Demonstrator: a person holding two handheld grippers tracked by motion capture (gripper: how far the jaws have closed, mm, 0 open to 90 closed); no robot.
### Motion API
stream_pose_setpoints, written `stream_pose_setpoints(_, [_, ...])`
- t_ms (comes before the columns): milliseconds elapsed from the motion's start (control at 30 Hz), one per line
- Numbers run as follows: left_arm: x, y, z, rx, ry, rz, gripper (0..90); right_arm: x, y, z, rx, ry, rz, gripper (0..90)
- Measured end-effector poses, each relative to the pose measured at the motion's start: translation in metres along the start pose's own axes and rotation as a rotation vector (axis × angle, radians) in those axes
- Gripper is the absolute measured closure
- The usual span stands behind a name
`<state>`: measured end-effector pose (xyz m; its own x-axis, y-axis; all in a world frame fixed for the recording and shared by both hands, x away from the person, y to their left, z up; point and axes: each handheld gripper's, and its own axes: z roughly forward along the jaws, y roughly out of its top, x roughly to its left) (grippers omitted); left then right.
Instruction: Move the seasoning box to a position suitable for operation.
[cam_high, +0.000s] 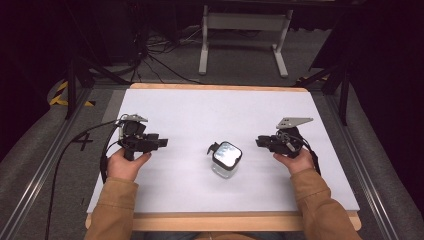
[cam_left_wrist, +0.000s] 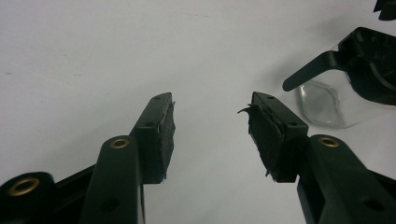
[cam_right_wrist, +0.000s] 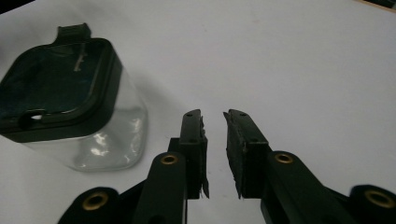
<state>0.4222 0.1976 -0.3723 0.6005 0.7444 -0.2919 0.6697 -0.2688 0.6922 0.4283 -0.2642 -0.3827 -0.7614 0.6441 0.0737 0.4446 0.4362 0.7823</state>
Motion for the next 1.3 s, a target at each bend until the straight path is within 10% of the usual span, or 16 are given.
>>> stream_pose_setpoints(500, [-0.014,0.004,0.007,0.038,-0.019,0.033,49.0,0.030,0.005,0.038,0.072,0.076,-0.091,81.9])
stream_pose_setpoints(1300, [-0.020,0.006,0.016,0.067,-0.030,0.059,48.9,0.035,0.001,0.041,0.103,0.138,-0.124,89.6])
